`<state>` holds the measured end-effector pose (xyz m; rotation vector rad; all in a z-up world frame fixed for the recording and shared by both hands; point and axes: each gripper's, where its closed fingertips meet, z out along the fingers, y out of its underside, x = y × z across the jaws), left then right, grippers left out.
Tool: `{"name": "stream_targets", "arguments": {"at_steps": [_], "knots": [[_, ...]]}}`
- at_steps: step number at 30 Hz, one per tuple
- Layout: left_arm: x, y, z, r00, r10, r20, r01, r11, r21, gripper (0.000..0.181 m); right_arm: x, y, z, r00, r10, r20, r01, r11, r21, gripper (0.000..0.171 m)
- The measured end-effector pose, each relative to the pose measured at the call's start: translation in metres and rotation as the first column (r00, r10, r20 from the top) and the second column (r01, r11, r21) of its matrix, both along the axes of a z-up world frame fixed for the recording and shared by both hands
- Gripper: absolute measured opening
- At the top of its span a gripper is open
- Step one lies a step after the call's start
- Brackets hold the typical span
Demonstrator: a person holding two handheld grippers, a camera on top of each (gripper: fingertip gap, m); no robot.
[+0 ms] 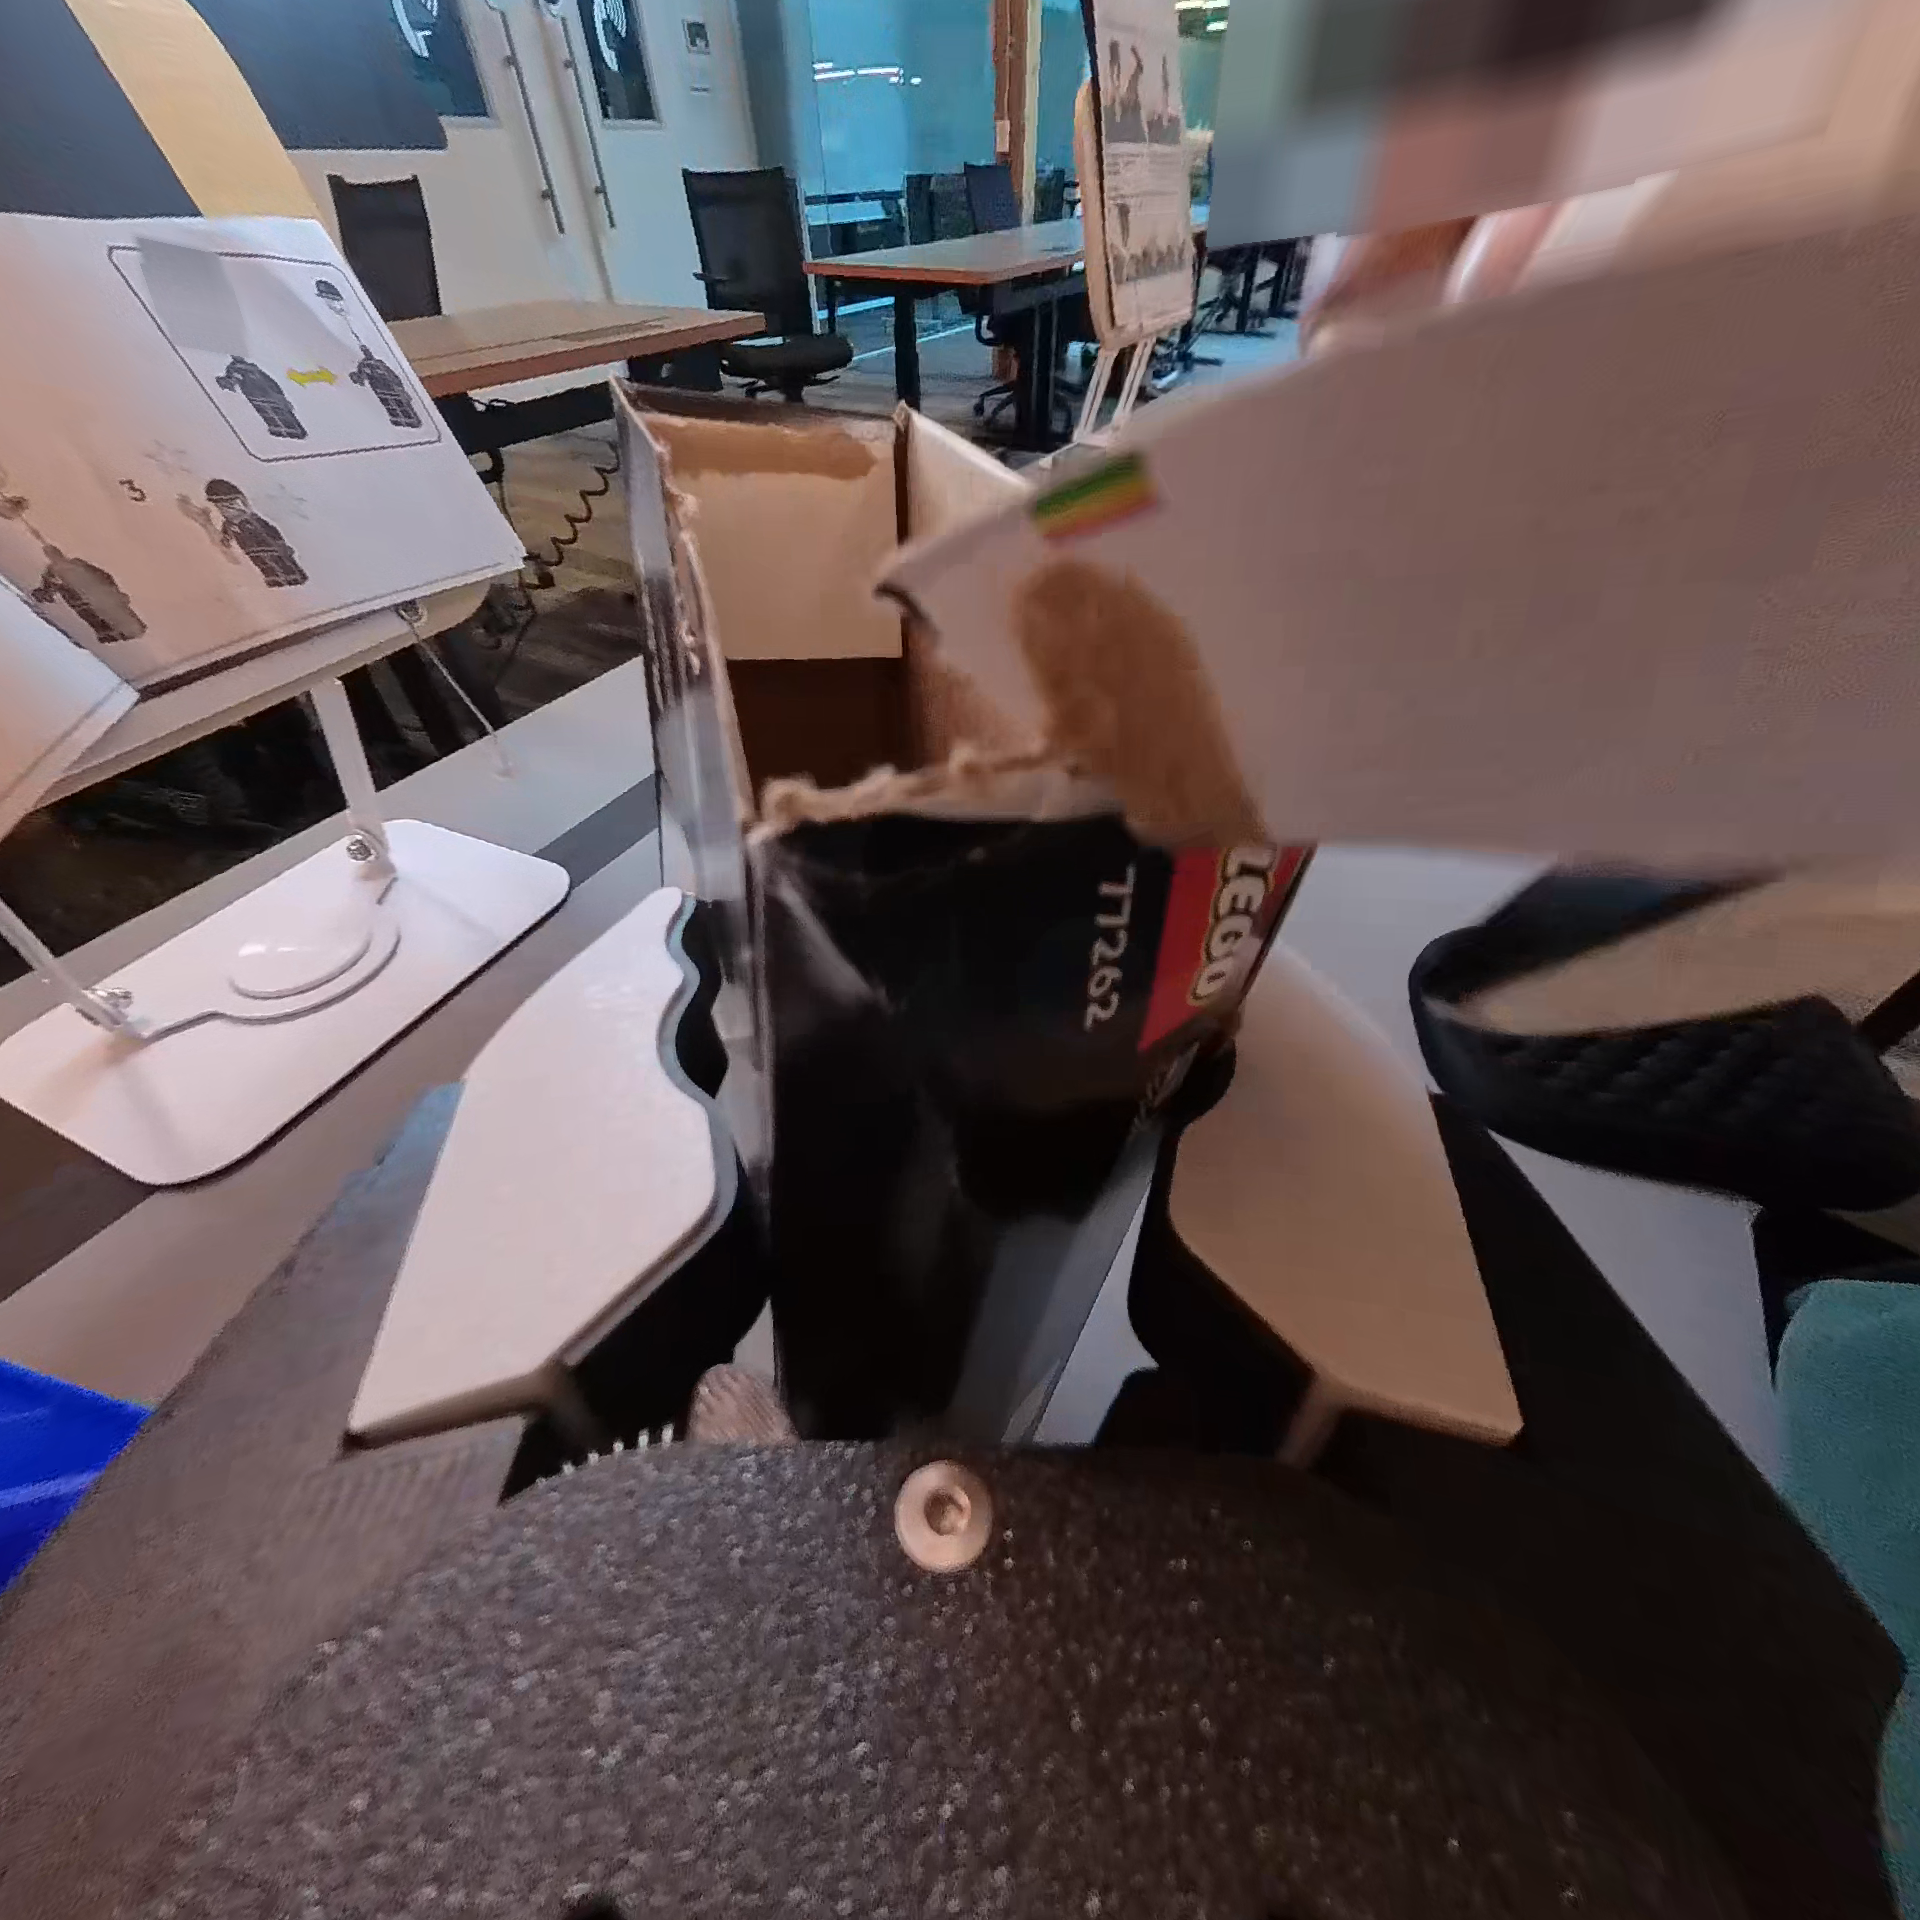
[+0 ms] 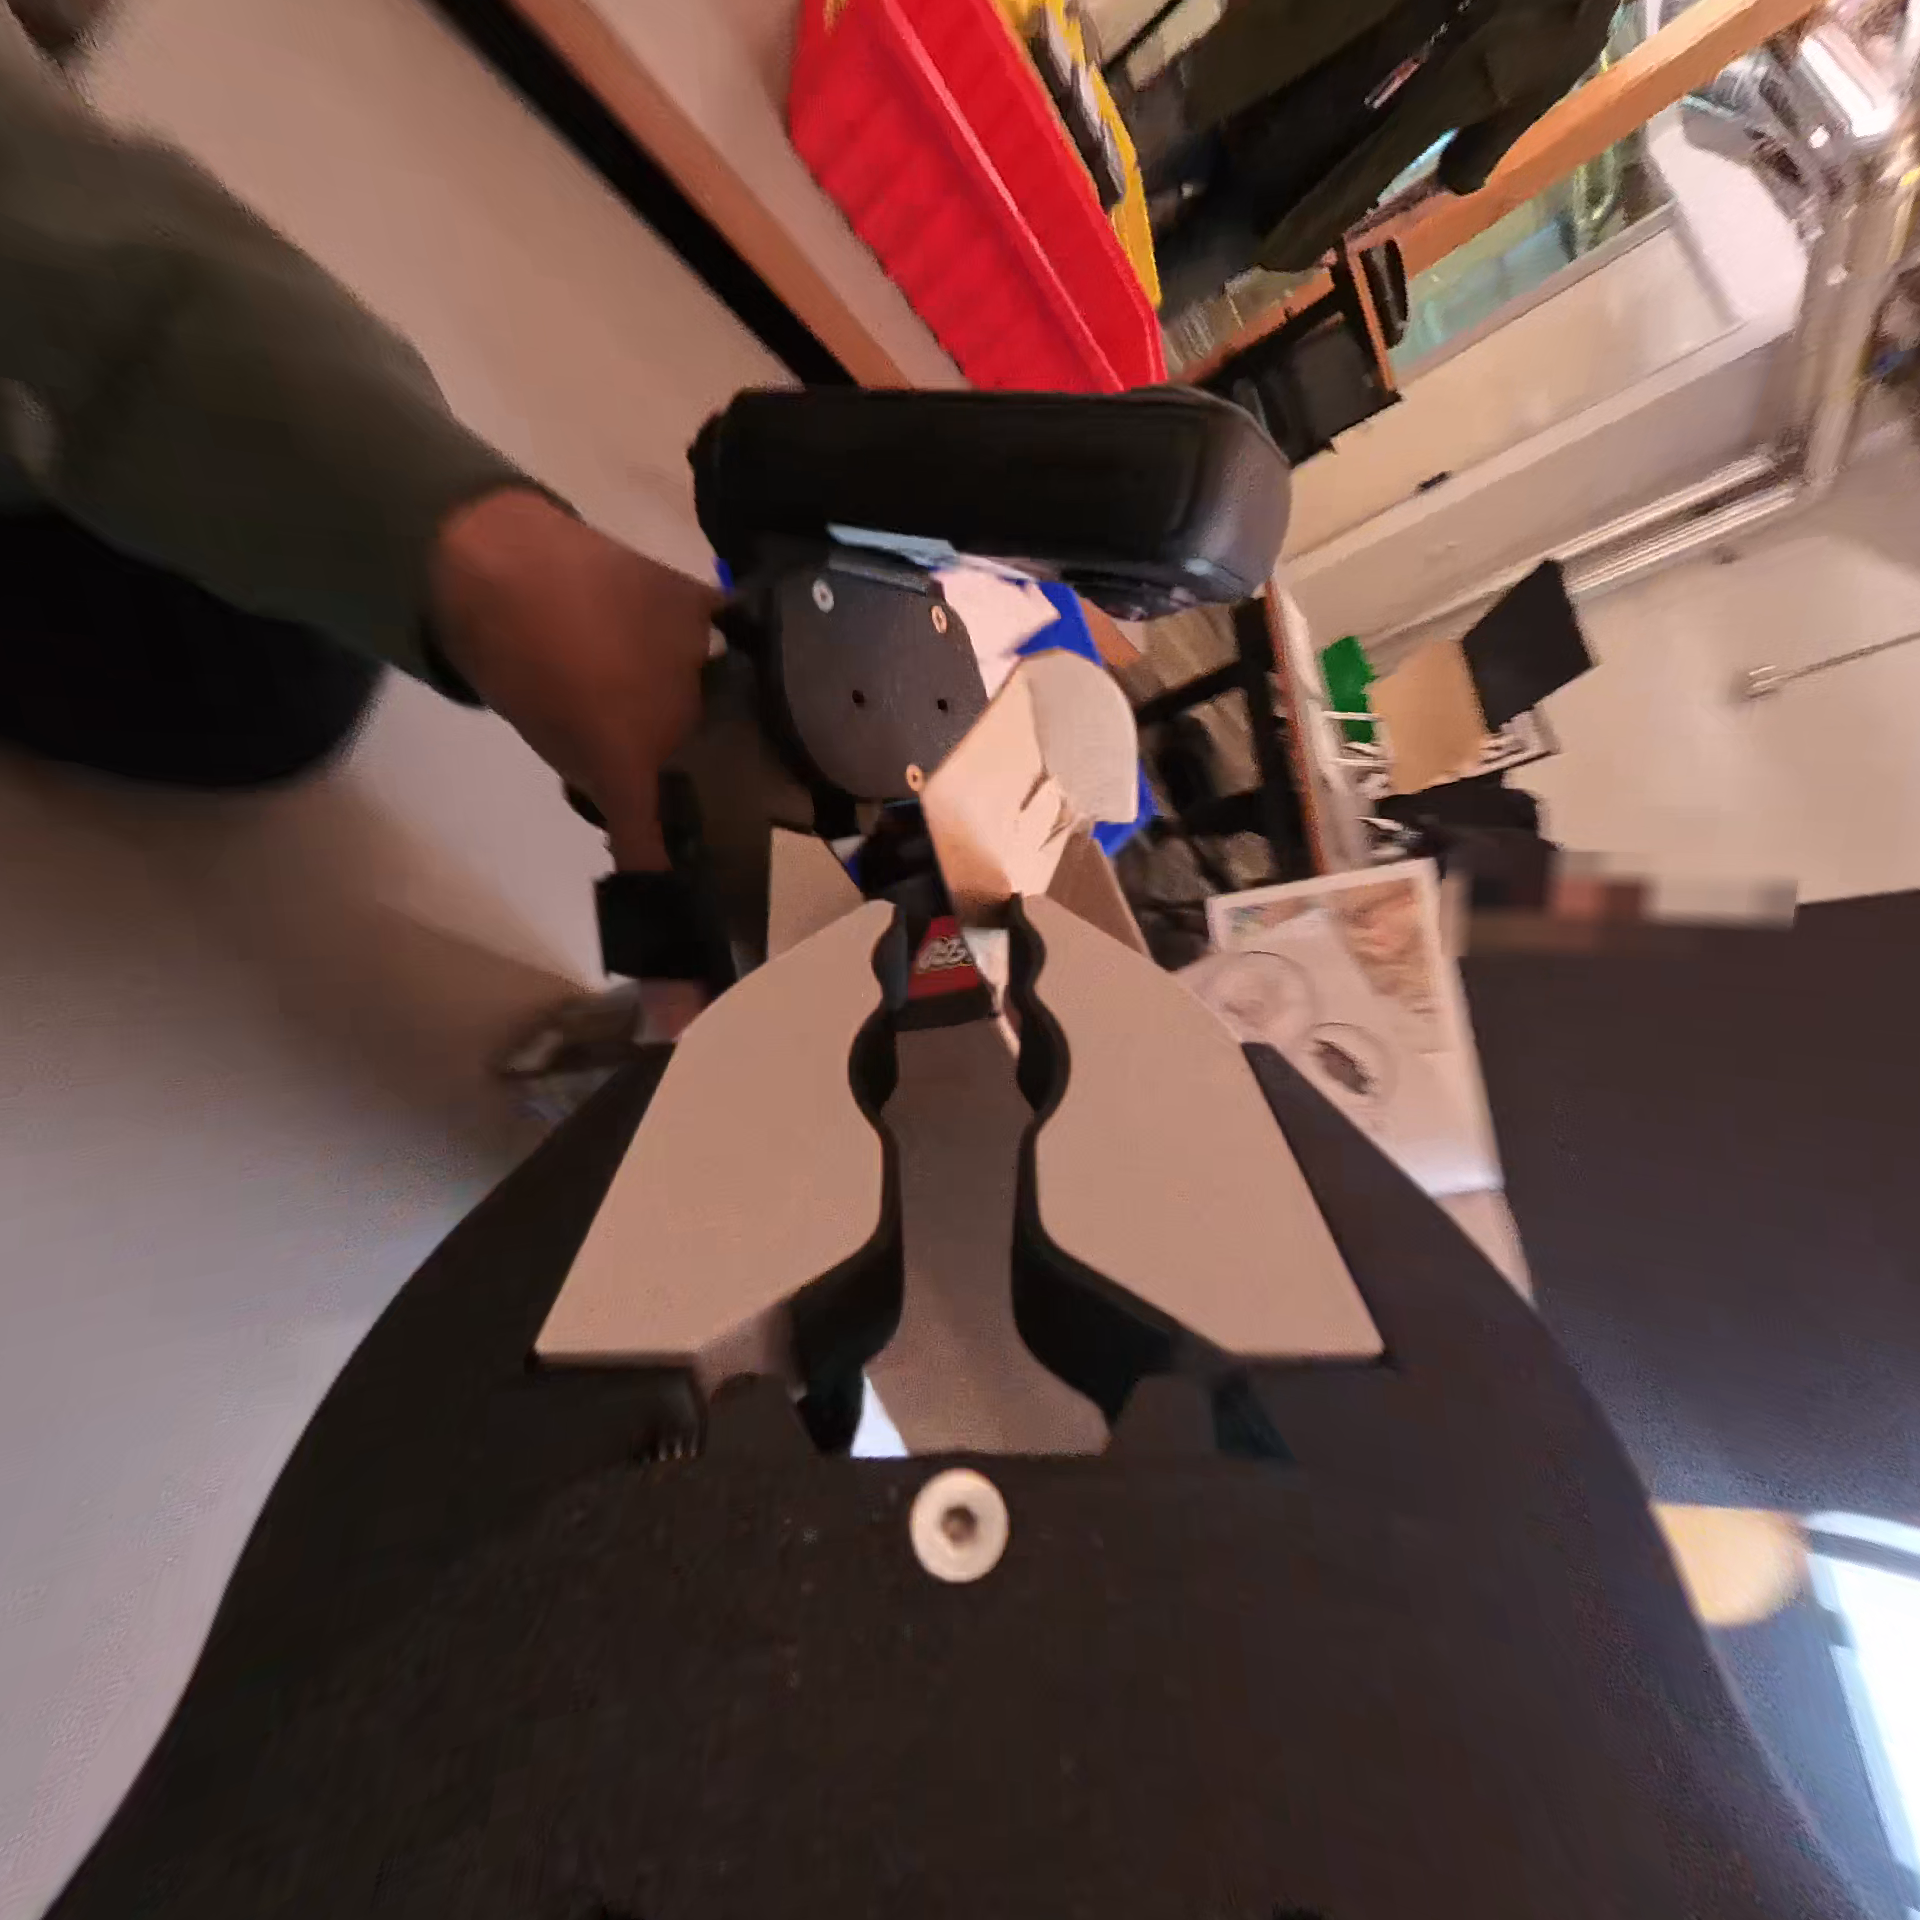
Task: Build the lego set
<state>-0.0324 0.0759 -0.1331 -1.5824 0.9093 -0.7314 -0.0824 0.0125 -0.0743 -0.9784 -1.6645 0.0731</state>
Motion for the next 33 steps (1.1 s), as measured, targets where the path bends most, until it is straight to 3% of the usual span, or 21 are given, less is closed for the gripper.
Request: {"name": "stream_targets", "arguments": {"at_steps": [2, 7, 13, 19, 21, 22, 24, 27, 30, 33], "knots": [[-0.001, 0.004, 0.001, 1.0, 0.002, 0.017, -0.002, 1.0, -0.014, 0.088, -0.003, 0.008, 0.003, 0.997, -0.03, 0.072, 0.021, 0.993, 0.116, 0.009], [-0.008, 0.009, 0.002, 0.997, -0.004, 0.076, 0.007, 0.999, -0.039, 0.096, -0.014, 0.019, 0.0, 0.97, -0.036, 0.239, -0.044, 0.945, 0.324, 0.009], [-0.026, -0.015, 0.016, 0.956, -0.192, 0.222, 0.207, 0.977, -0.046, 0.116, -0.02, 0.026, 0.001, 0.963, -0.055, 0.265, -0.045, 0.934, 0.355, 0.007], [-0.075, -0.032, 0.079, 0.824, -0.238, 0.514, 0.287, 0.958, -0.016, 0.098, -0.021, 0.028, 0.001, 0.969, -0.058, 0.24, -0.039, 0.923, 0.382, 0.005], [-0.075, -0.027, 0.082, 0.816, -0.217, 0.535, 0.287, 0.957, -0.05, 0.088, -0.023, 0.027, 0.001, 0.97, -0.053, 0.236, -0.042, 0.924, 0.379, 0.005], [-0.072, -0.024, 0.078, 0.827, -0.212, 0.521, 0.289, 0.955, -0.07, 0.075, -0.024, 0.025, 0.001, 0.972, -0.048, 0.23, -0.043, 0.926, 0.376, 0.005], [-0.07, -0.021, 0.072, 0.833, -0.22, 0.508, 0.294, 0.953, -0.07, 0.068, -0.022, 0.027, 0.002, 0.976, -0.057, 0.212, -0.027, 0.927, 0.373, 0.005], [-0.072, -0.019, 0.061, 0.859, -0.239, 0.453, 0.283, 0.958, -0.031, 0.05, -0.021, 0.023, 0.0, 0.993, 0.01, 0.117, -0.037, 0.973, 0.228, 0.01], [-0.075, -0.015, 0.06, 0.858, -0.222, 0.463, 0.267, 0.963, -0.033, 0.045, -0.014, 0.015, 0.014, 0.995, 0.089, -0.049, -0.091, 0.995, -0.038, 0.021], [-0.074, -0.013, 0.058, 0.885, -0.2, 0.42, 0.226, 0.974, -0.012, 0.042, 0.009, 0.032, 0.049, 0.979, 0.026, -0.202, -0.082, 0.958, -0.274, 0.028]]}}
